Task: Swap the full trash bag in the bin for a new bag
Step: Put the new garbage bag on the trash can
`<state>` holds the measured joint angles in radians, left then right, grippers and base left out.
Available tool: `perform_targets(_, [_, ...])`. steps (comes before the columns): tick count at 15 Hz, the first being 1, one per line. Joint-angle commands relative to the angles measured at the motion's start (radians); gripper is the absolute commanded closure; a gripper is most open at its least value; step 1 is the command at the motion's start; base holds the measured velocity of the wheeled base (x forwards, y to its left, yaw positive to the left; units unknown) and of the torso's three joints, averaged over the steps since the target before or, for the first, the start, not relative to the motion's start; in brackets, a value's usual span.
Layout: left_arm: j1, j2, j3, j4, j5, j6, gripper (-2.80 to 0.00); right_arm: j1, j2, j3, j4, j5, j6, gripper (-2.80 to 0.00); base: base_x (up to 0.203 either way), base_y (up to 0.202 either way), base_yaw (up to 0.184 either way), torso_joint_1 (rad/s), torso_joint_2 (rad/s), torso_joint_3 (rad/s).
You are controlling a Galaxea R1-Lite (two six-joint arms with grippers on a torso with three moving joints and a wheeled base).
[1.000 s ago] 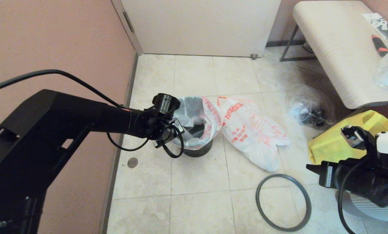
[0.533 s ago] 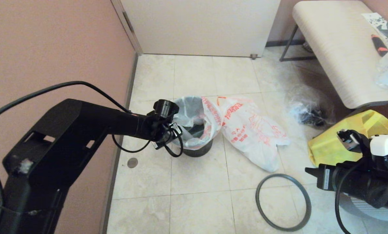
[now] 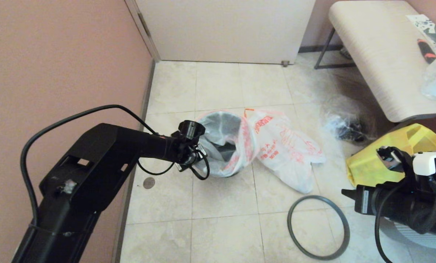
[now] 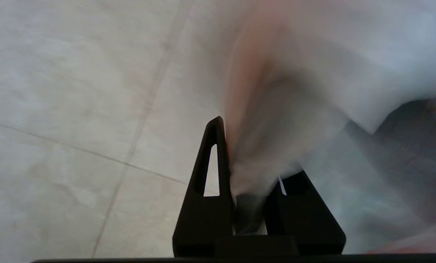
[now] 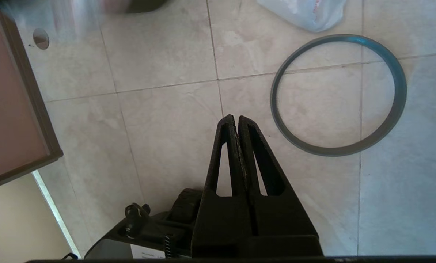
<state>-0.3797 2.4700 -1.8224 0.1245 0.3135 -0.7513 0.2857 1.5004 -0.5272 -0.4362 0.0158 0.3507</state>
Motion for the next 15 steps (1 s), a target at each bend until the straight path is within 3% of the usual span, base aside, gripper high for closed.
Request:
perform_targets(1, [0.0,-0.038,0.062,0.007,0.004,-0.005,0.0,0.002,0.001,0.0,-0.003,0.001,0.012,0.0,0.0,0.0,0.0,0.0,0.0,0.0])
perform_targets(7, [-0.024,-0.273,0.448,-0.006,-0.008,0.005,0.0,0.064,-0.067,0.007,0.038,-0.023,0.011,0.0,0.0,0.0,0.0,0.0,0.0,0.0])
perform_targets(10, [-0.036,-0.319,0.705,-0.157,-0.009,0.005,0.0,0.118,-0.094,0.027,0.059,-0.103,0.012,0.0,0.0,0.0,0.0,0.0,0.0,0.0])
perform_targets(13, [-0.073,-0.311,0.934,-0.39,-0.008,0.008,0.0,0.133,-0.095,0.038,0.059,-0.109,0.014,0.0,0.0,0.0,0.0,0.0,0.0,0.0])
perform_targets(14, [-0.085,-0.286,0.97,-0.459,-0.008,0.015,-2.8,0.133,-0.095,0.036,0.059,-0.109,0.014,0.0,0.0,0.0,0.0,0.0,0.0,0.0])
perform_targets(15, [-0.089,-0.267,0.981,-0.485,-0.008,0.022,-2.8,0.133,-0.095,0.036,0.059,-0.109,0.017,0.0,0.0,0.0,0.0,0.0,0.0,0.0])
